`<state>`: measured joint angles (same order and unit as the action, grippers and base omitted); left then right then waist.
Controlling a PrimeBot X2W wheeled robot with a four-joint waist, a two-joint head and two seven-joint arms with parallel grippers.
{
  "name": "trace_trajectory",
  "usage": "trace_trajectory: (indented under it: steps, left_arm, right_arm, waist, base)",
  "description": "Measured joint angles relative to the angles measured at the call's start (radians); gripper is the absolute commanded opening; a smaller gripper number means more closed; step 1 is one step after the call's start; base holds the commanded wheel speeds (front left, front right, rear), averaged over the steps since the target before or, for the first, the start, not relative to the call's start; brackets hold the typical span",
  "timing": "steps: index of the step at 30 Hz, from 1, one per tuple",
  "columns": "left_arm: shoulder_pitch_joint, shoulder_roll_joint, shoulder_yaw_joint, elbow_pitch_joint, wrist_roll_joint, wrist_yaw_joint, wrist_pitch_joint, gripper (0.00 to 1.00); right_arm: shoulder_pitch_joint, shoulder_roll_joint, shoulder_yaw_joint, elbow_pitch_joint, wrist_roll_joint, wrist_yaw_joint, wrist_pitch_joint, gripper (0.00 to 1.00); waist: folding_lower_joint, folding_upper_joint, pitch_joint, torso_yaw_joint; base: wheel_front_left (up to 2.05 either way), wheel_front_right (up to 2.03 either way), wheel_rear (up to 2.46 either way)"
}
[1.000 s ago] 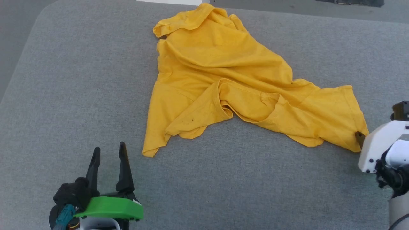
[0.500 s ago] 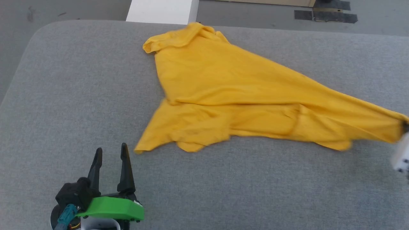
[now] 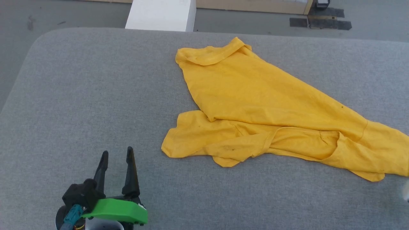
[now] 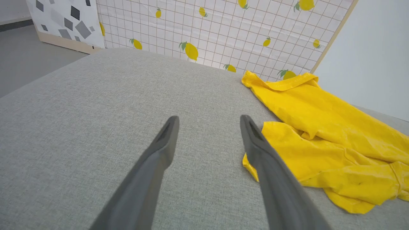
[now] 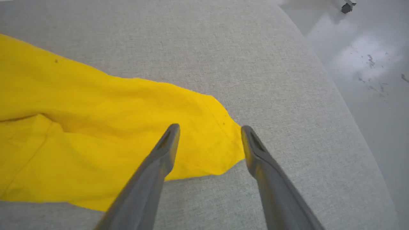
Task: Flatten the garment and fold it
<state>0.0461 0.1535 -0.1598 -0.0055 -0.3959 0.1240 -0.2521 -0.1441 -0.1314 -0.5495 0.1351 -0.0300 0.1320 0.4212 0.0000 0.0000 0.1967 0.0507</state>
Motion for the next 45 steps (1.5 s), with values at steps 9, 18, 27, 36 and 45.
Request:
trace_trajectory:
  steps: [9,18,27,36,45]
  left_arm:
    - [0.002,0.000,-0.012,0.001,-0.001,0.000,0.001,1.00]
    - [0.003,-0.010,-0.013,0.003,-0.003,-0.001,0.001,1.00]
    - [-0.011,-0.017,-0.010,0.015,-0.004,-0.006,0.000,1.00]
    - [-0.011,-0.022,-0.005,0.024,-0.004,-0.006,-0.001,1.00]
    - [-0.009,-0.027,-0.003,0.024,-0.004,-0.009,-0.002,1.00]
  right_arm:
    - [-0.048,0.032,0.339,-0.146,0.150,0.000,0.071,1.00]
    - [-0.041,0.055,0.580,-0.168,0.251,0.000,0.255,1.00]
    - [-0.037,0.075,0.622,-0.031,0.250,0.000,0.270,0.30]
    - [-0.042,0.079,0.637,-0.013,0.273,0.000,0.201,0.00]
    - [-0.008,0.081,0.606,-0.169,0.299,0.000,0.143,0.68]
  waist:
    - [0.0000,0.0000,-0.027,0.016]
    - [0.0000,0.0000,0.001,0.051]
    - [0.0000,0.0000,0.014,0.095]
    - [0.0000,0.0000,-0.006,0.081]
    - [0.0000,0.0000,-0.025,0.044]
  base:
    - [0.00,0.00,0.00]
    - [0.00,0.00,0.00]
    - [0.00,0.00,0.00]
    - [0.00,0.00,0.00]
    - [0.00,0.00,0.00]
